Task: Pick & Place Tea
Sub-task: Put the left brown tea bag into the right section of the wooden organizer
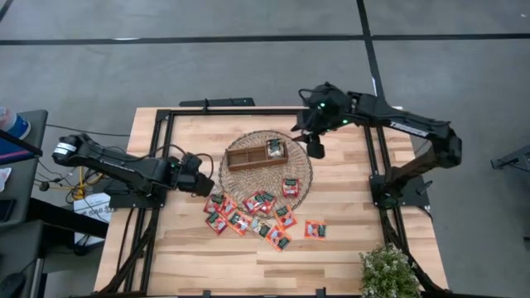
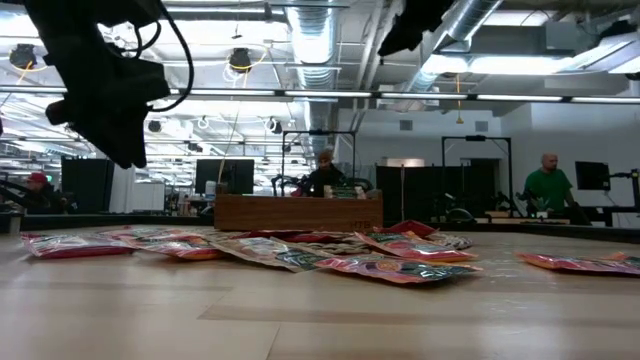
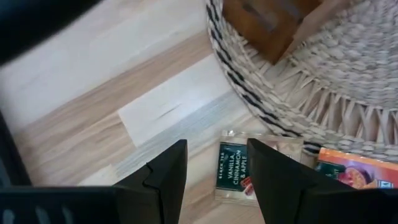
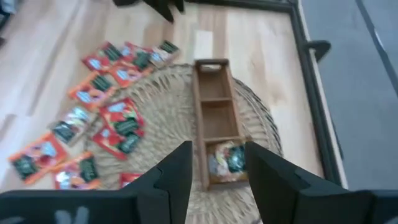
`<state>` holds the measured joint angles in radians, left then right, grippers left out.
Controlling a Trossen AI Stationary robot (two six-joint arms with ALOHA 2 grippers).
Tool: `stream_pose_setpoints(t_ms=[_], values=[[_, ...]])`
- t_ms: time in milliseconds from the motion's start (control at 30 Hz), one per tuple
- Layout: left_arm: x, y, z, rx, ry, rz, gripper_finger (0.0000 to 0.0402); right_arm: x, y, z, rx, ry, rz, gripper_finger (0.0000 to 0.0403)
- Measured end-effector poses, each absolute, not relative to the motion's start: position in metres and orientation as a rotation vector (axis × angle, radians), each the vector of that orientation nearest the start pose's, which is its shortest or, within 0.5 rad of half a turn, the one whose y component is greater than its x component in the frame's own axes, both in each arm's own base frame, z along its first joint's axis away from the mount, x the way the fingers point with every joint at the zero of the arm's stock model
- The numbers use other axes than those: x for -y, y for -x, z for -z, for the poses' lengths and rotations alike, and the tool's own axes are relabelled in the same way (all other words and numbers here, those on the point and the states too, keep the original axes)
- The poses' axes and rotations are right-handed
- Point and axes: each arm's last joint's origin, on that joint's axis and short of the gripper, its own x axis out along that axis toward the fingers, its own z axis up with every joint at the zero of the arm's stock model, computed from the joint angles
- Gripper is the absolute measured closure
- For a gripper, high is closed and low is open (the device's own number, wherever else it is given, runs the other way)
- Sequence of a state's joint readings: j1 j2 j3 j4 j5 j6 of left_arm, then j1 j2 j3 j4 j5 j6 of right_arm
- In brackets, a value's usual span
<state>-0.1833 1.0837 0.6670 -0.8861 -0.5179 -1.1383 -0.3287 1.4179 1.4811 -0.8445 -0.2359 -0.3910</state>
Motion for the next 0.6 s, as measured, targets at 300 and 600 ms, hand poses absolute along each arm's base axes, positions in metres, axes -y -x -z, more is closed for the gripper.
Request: stream_pose_setpoints(t_ms=[300, 600], values=[[0.021, -0.185, -0.189, -0.963, 0.478, -0.841, 0.0243, 0.076, -0.274, -0.369, -0.799, 0.148, -0.105, 0.0258], [0.021, -0.195, -0.166, -1.094, 0.460, -0.884, 0.0243, 0.077, -0.283, -0.355, -0.876, 0.125, -0.126, 0.0259]])
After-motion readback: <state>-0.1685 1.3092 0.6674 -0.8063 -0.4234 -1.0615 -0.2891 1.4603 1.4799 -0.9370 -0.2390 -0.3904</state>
